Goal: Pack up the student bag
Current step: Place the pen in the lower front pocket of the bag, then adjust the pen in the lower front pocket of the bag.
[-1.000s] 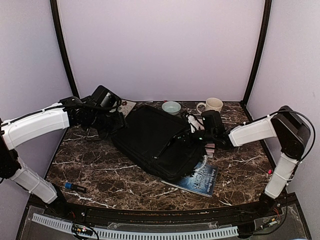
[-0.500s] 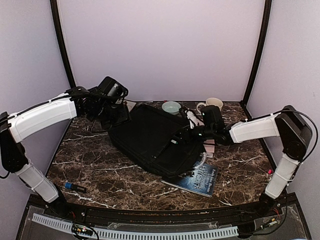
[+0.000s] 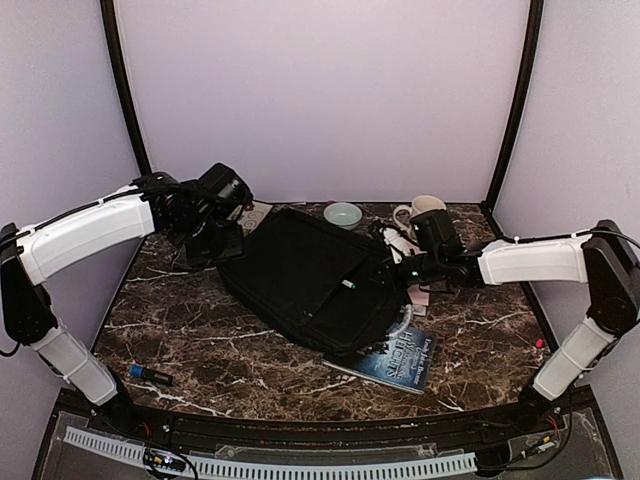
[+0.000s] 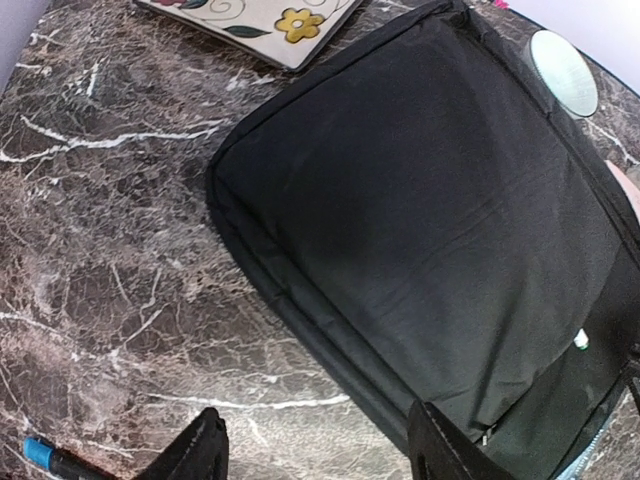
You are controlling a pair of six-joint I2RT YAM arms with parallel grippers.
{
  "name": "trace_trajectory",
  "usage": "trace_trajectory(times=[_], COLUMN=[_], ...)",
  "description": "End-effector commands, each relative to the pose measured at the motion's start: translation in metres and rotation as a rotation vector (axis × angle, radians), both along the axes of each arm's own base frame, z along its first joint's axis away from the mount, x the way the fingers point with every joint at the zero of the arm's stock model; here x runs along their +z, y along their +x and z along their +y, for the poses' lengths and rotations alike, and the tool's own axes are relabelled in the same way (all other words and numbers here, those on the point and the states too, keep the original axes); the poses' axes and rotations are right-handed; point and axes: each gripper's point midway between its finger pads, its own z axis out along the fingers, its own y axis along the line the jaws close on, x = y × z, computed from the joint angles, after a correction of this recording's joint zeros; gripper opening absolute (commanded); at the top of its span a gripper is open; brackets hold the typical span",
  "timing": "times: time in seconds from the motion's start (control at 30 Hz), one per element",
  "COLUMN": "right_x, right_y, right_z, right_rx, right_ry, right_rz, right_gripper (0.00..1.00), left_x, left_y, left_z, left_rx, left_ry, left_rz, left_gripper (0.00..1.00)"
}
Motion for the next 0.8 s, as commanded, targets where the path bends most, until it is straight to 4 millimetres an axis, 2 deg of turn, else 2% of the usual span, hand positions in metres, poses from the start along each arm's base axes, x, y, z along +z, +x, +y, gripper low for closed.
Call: trace_trajectory(times=[0.0,0.2,0.37,0.77], right_x=[-0.014,-0.032,-0.035,-0.036], right_y=[-0.008,-0.008,-0.008,0.018], right_z=[-0.001,0.012,0.026,0.043], right_rx=[0.004,0.034,0.061,0.036], right_ry=[-0.03,-0.053,-0.056,-0.067], right_rz=[0.039,0.09,0.089,0.056], right_gripper=[0.15,0.12,0.12,0.1], left_x=[0.002,-0.001,0.0,0.007], left_y=[-0.014,-0.023,-0.03,-0.035], left_z=[0.022,0.029,0.036,0.042], left_rx=[0.043,0.079,0.105,0.125], left_ry=[0.027,0.003,-0.013,-0.019], left_rz=[0.007,0.015,0.01,0.002], left_gripper=[0.64,0.63,0.61,0.6])
